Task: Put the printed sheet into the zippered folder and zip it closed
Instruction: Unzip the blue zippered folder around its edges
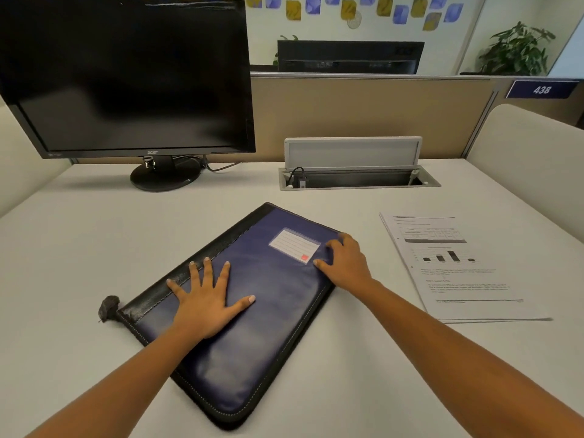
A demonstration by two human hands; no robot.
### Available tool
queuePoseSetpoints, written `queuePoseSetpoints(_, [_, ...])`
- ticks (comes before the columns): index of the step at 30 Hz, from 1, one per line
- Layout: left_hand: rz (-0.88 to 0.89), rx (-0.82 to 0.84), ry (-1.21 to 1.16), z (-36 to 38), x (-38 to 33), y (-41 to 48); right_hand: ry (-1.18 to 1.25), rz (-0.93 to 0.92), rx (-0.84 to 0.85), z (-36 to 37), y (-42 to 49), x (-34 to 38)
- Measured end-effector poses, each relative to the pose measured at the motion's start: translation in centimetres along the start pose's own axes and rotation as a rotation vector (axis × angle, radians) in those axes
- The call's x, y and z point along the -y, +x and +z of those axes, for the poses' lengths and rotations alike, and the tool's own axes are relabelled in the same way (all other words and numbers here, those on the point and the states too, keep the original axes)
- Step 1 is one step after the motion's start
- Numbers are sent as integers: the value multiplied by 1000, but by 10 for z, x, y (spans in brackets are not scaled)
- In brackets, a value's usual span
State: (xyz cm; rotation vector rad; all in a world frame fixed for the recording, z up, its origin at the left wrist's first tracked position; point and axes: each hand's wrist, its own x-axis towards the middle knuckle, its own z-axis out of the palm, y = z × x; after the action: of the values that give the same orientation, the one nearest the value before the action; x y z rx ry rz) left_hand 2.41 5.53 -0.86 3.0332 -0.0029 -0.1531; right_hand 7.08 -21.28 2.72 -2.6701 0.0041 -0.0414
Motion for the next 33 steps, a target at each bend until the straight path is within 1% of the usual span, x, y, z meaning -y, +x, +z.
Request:
queuePoseSetpoints(4, [124,35,79,-2,18,4,39,65,12,0,1,-8])
queuePoseSetpoints(7, [183,66,75,-5,26,6,61,67,29,-2,2,-10])
queuePoseSetpoints(13, [271,75,44,-18,42,16,-35,133,-13,-9,-3,-11])
queuePoseSetpoints(15, [270,70,18,-21,47,20,-14,146,-11,-7,-8,-12])
queuePoseSetpoints(17, [217,65,-16,-23,45,25,32,157,-3,-4,-15,-13])
queuePoseSetpoints(20, [121,24,-39,-24,28,33,84,160,14,2,-26,-13])
queuePoseSetpoints(23, [83,-33,-45,-25,1,37,139,162,43,7,-34,-13])
queuePoseSetpoints(29, [215,21,-130,-23,-57,40,286,147,78,5,-32,-17])
queuePoseSetpoints(33, [191,49,-119,-23,-81,54,324,112,109,1,-17,-14])
